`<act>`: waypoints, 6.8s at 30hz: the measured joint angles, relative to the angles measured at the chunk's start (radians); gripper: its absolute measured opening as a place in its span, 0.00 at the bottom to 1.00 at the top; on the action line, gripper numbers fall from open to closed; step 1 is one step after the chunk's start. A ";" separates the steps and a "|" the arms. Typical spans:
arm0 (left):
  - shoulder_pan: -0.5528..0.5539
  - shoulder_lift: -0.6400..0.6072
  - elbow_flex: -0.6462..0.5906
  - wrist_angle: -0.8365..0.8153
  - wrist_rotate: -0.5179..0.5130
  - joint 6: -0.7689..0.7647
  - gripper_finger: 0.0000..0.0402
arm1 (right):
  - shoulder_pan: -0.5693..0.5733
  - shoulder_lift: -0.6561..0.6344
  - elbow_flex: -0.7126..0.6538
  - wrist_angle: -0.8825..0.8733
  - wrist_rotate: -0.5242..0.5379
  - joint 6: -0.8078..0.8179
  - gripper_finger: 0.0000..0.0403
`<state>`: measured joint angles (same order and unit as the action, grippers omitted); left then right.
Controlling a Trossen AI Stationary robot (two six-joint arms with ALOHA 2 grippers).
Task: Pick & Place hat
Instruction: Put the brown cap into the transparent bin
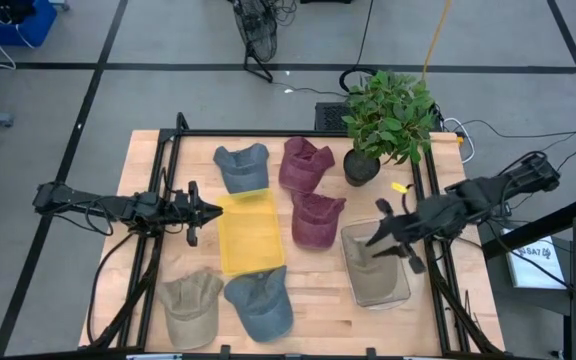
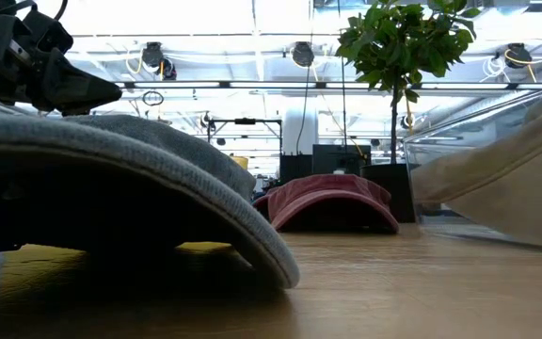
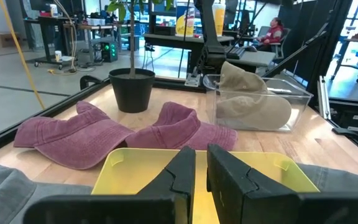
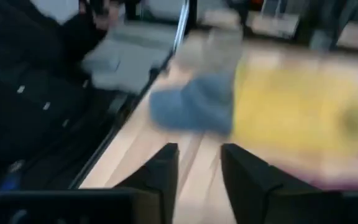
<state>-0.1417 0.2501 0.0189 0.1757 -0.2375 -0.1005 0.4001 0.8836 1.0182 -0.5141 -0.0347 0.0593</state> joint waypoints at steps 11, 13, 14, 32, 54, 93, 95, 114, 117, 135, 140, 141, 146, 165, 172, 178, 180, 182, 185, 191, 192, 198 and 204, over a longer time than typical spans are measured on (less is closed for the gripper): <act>0.000 0.000 0.000 -0.021 0.083 -0.005 0.12 | -0.006 0.094 -0.229 0.371 0.034 -0.224 0.03; 0.000 0.000 0.000 -0.032 0.123 -0.007 0.12 | -0.003 0.109 -0.268 0.421 0.037 -0.243 0.02; 0.000 0.000 0.000 -0.034 0.140 -0.008 0.12 | 0.000 0.116 -0.288 0.449 0.046 -0.254 0.01; -0.114 0.116 0.082 -0.069 0.241 -0.071 0.12 | 0.027 0.172 -0.470 0.797 0.141 -0.361 0.00; -0.677 0.948 0.960 -0.930 -0.061 -0.804 0.12 | 0.060 0.175 -0.474 0.836 0.143 -0.477 0.00; -0.787 1.465 1.243 -1.238 0.324 -1.289 0.61 | 0.060 0.170 -0.473 0.883 0.140 -0.546 0.00; -0.797 1.465 1.237 -1.259 0.291 -1.275 0.63 | 0.060 0.170 -0.473 0.883 0.139 -0.546 0.00; -0.829 1.461 1.063 -1.052 0.319 -1.296 0.66 | 0.060 0.170 -0.473 0.883 0.139 -0.545 0.00; -0.829 1.461 1.060 -1.037 0.323 -1.277 0.56 | 0.060 0.170 -0.473 0.883 0.139 -0.546 0.00; -0.822 1.429 1.271 -1.310 0.333 -1.112 0.02 | 0.060 0.170 -0.472 0.898 0.139 -0.545 0.01; -0.821 1.426 1.434 -1.425 0.145 -0.999 0.02 | 0.060 0.170 -0.472 0.898 0.139 -0.544 0.01; -0.821 1.426 1.465 -1.429 0.075 -0.954 0.02 | 0.060 0.170 -0.472 0.898 0.139 -0.543 0.01; -0.818 1.426 1.594 -1.420 -0.231 -0.717 0.02 | 0.060 0.170 -0.472 0.897 0.139 -0.531 0.01; -0.394 1.425 1.668 -0.807 -0.340 0.031 0.02 | 0.189 -0.054 -0.125 0.095 0.610 -0.136 0.01; -0.211 1.506 1.667 -0.562 -0.069 0.220 0.02 | 0.227 -0.138 -0.018 -0.097 0.608 -0.002 0.01; -0.112 1.650 1.666 -0.411 0.123 0.246 0.01 | 0.237 -0.241 0.017 -0.100 0.610 -0.012 0.01; -0.088 1.693 1.666 -0.322 0.168 0.250 0.02 | 0.237 -0.269 0.017 -0.098 0.614 -0.033 0.01; -0.070 1.724 1.666 -0.236 0.199 0.240 0.02 | 0.237 -0.290 0.018 -0.096 0.637 -0.040 0.01; -0.060 1.764 1.668 -0.153 0.203 0.193 0.01 | 0.236 -0.301 0.018 -0.097 0.663 -0.044 0.01; -0.062 1.850 1.667 -0.063 0.218 0.099 0.01 | 0.236 -0.287 0.018 -0.097 0.666 -0.050 0.01; -0.064 1.857 1.667 -0.059 0.220 0.084 0.01 | 0.236 -0.280 0.018 -0.097 0.666 -0.052 0.01; -0.084 1.916 1.702 -0.041 0.228 0.044 0.01 | 0.236 -0.238 0.017 -0.097 0.664 -0.052 0.01; -0.108 1.965 1.822 -0.174 0.228 0.053 0.01 | 0.236 -0.194 0.017 -0.096 0.663 -0.053 0.01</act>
<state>-0.2495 2.2153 1.8407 0.0016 -0.0099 -0.0480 0.6365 0.6895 1.0348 -0.6106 0.6285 0.0067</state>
